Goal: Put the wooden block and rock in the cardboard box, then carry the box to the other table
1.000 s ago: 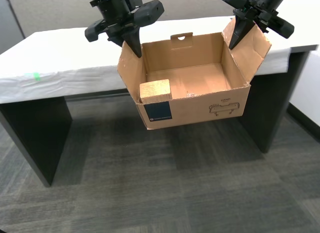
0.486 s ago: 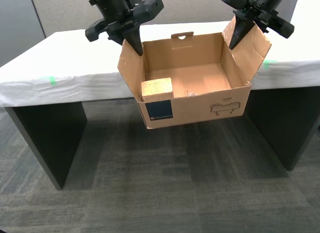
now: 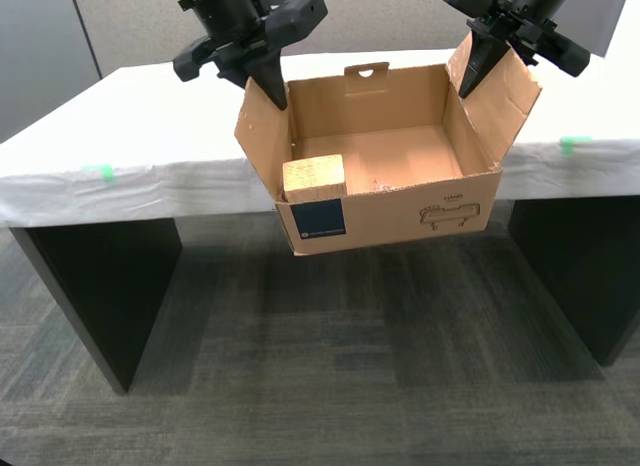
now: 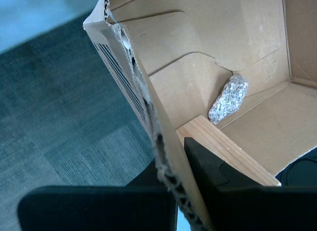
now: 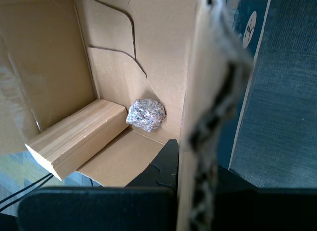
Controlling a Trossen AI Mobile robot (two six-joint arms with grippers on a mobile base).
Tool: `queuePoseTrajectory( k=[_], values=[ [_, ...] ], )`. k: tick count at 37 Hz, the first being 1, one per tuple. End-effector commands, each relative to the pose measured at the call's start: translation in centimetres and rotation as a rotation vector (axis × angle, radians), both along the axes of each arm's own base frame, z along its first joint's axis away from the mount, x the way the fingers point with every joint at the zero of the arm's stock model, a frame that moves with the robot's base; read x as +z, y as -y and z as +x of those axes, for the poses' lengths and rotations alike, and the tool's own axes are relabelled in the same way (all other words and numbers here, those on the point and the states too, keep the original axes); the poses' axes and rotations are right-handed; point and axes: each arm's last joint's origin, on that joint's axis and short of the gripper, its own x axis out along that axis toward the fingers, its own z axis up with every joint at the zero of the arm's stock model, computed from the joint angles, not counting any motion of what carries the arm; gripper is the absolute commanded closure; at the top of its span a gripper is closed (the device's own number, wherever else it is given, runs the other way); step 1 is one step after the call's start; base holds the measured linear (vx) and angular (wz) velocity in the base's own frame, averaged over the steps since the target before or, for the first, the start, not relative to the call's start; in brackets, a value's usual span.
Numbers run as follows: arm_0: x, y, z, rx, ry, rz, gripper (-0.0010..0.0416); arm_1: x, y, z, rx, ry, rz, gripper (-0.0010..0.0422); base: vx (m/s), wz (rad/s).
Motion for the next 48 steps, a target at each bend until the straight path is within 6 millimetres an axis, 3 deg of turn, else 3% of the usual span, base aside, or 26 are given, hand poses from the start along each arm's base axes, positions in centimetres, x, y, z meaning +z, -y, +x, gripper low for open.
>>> queuePoseTrajectory(
  k=[1, 18, 48],
  values=[
    [0.14, -0.28, 0.04, 0.013, 0.001, 0.044, 0.0407, 0.43, 0.65, 0.14, -0.05, 0.03, -0.08, 0.0413, 0.129, 0.016],
    [0.16, -0.36, 0.08, -0.027, -0.019, 0.052, 0.0406, 0.68, 0.94, 0.51, -0.079, 0.091, -0.107, 0.0413, 0.131, 0.067],
    [0.22, -0.5, 0.24, -0.021, 0.004, 0.057, 0.0406, 0.53, 0.85, 0.24, -0.003, 0.018, -0.103, 0.0413, 0.123, -0.003]
  ],
)
